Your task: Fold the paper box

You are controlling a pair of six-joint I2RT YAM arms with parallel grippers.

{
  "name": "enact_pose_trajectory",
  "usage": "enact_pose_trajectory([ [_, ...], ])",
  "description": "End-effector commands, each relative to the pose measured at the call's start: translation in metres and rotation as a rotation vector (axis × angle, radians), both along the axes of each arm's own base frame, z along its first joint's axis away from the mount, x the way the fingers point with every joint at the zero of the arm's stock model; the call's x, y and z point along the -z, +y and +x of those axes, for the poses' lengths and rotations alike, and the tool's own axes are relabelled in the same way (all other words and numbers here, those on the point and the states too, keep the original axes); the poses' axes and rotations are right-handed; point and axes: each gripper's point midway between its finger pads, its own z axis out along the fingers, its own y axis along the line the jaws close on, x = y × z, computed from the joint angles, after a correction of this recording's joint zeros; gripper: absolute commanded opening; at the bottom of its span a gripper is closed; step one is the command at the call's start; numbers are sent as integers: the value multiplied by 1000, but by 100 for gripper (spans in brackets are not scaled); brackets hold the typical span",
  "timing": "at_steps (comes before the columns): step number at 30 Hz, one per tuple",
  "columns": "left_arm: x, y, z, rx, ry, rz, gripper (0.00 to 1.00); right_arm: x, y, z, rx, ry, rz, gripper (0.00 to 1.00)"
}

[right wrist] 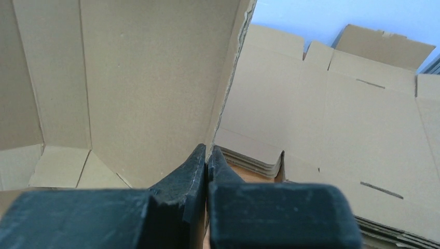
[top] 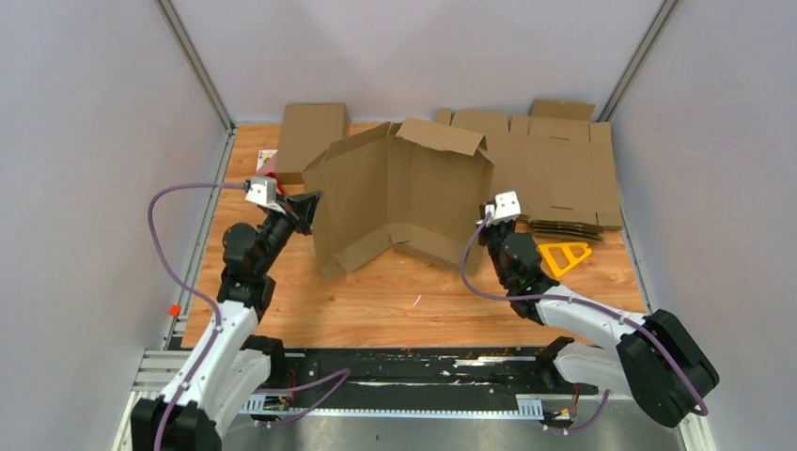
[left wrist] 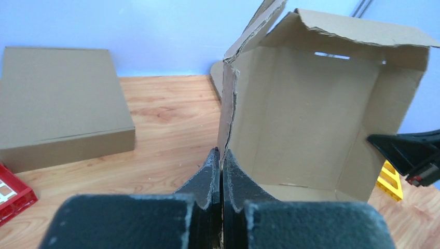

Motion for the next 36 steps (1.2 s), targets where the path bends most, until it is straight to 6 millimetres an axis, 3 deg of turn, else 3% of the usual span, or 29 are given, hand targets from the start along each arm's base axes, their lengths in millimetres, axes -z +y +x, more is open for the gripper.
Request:
enact_pose_trajectory([
  [1, 4, 7, -17, -94, -45, 29, 0, -3, 9, -5, -32, 54, 78, 2],
  [6, 23, 3, -34, -67, -14, 5, 0, -4, 2, -16, -28, 71, 106, 17],
  [10, 21, 6, -42, -73, -44, -6, 0, -7, -4, -22, -20, 62, 112, 29],
  [19, 14, 6, -47, -65, -74, 7, 0, -9, -2, -27, -49, 57, 122, 33],
  [31, 10, 8, -49, -71, -83, 23, 0, -8, -2, -25, -45, 58, 105, 47],
  [33, 9, 7, -49, -68, -85, 25, 0, -9, -2, -25, -45, 54, 106, 57],
  [36, 10, 7, -49, -68, -84, 29, 0, -9, 2, -25, -77, 54, 125, 82],
])
